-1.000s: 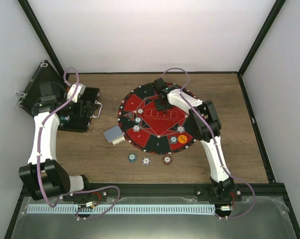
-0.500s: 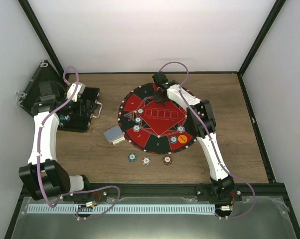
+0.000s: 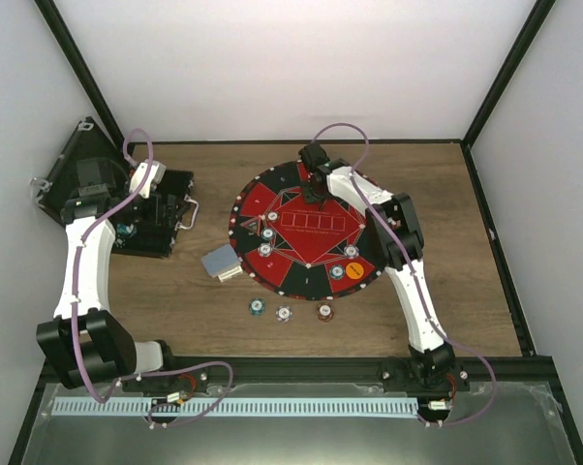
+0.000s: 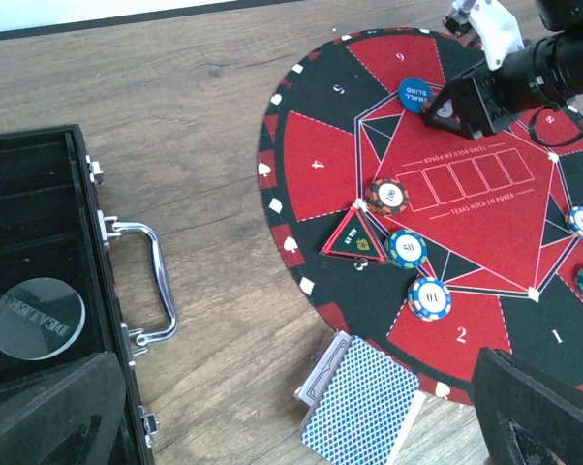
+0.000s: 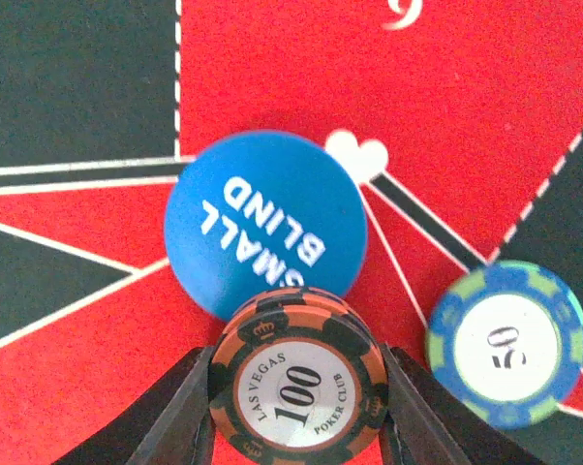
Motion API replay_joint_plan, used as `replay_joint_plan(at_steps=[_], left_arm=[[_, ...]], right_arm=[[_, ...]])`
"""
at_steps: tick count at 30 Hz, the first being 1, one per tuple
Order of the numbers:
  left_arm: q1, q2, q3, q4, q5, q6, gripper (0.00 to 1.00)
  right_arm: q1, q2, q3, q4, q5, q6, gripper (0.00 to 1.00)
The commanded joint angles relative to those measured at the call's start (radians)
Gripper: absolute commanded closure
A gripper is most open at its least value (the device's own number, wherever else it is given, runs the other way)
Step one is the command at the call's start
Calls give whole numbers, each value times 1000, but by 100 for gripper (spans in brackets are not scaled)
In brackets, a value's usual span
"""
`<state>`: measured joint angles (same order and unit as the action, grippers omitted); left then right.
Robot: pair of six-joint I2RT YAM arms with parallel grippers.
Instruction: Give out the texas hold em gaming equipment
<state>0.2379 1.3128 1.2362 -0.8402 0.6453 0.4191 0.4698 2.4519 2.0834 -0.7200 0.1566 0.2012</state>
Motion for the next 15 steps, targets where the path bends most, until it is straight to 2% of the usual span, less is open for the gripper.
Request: replay_joint_plan(at_steps=[1, 11, 13, 15], left_arm=[[7, 3, 7, 11, 17, -1, 0], [7, -1, 1, 12, 13, -1, 0], [7, -1, 0, 10, 10, 0, 0], [7, -3, 0, 11, 11, 0, 0]], right_arm=[[-13, -82, -86, -4, 6, -3, 79], [-12, -33, -44, -18, -9, -7, 77], [-13, -28, -39, -23, -7, -6, 71], [-10, -36, -39, -24, -2, -5, 60]])
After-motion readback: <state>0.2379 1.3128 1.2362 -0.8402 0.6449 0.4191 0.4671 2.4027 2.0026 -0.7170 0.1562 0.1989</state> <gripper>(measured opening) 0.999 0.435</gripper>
